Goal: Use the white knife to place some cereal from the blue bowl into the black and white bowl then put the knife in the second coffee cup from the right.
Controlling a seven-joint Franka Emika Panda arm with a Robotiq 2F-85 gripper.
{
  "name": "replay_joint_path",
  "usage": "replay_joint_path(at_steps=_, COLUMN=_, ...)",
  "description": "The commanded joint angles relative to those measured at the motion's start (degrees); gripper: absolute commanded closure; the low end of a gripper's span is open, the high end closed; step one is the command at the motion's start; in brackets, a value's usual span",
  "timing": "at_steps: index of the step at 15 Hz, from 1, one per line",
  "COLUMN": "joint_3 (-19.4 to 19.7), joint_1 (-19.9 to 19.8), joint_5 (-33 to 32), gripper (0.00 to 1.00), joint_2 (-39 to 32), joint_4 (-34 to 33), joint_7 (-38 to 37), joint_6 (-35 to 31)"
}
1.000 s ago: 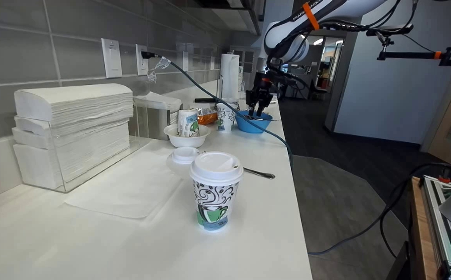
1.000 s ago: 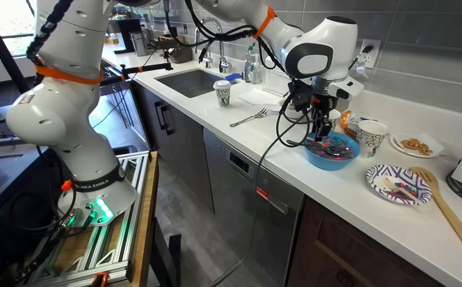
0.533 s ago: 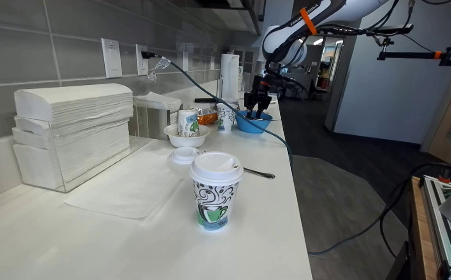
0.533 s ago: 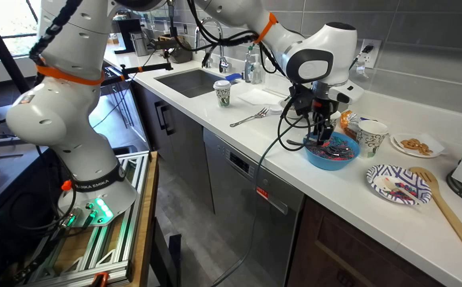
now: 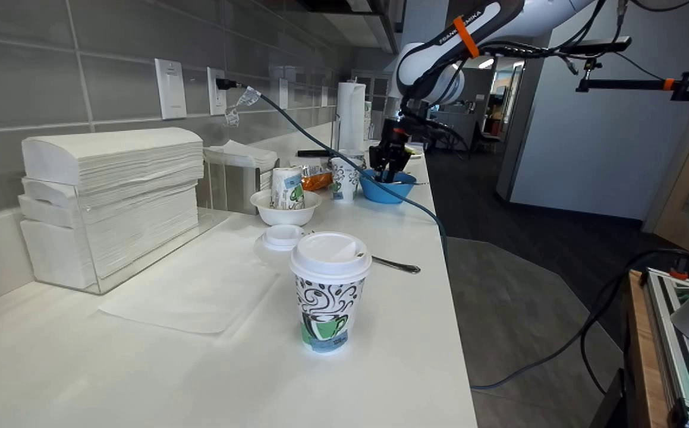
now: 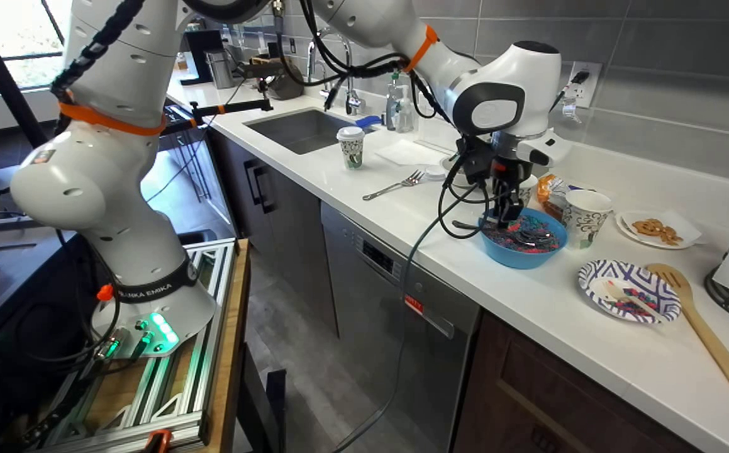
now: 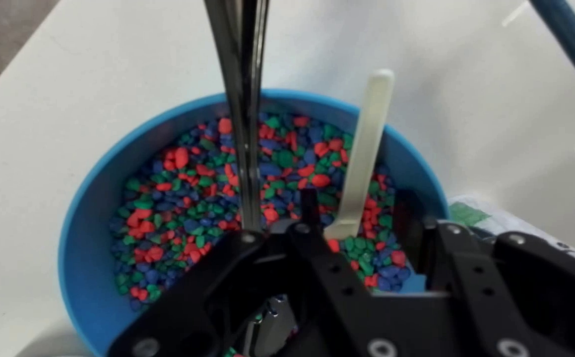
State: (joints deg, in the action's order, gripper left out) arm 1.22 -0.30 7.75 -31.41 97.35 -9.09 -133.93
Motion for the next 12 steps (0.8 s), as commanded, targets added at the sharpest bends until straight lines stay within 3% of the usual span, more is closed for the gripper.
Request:
replay_joint_path(at_steps=1, joint_3=0.3, joint_1=0.8, joint_5=-0.7, gripper=0.49, joint_2=-1.2, joint_4=-0.9, joint_7=-2.1, joint_6=0.2)
replay_joint_path(at_steps=3, joint_3=0.5, joint_1=0.9, joint_5=-0.8, gripper=0.49, joint_2=-1.3, joint_4=-0.9, joint_7=-2.5, joint_6=0.3)
replay_joint_path(at_steps=4, joint_3=0.6, joint_1=0.9, joint_5=-0.8, gripper=0.70, joint_2=-1.3, joint_4=-0.9, joint_7=-2.7, joint_6=0.3)
replay_joint_path(at_steps=8, joint_3=0.7, joint_1=0.7, joint_5=-0.5, gripper=0.99, joint_2=-1.2, joint_4=-1.0, joint_7=-3.7, joint_6=0.8)
replay_joint_path(at_steps=12, joint_3=0.9, joint_1=0.5, joint_5=-0.3, gripper=0.97, joint_2=-0.9, joint_4=-0.9, joint_7=-4.7, joint_6=0.7)
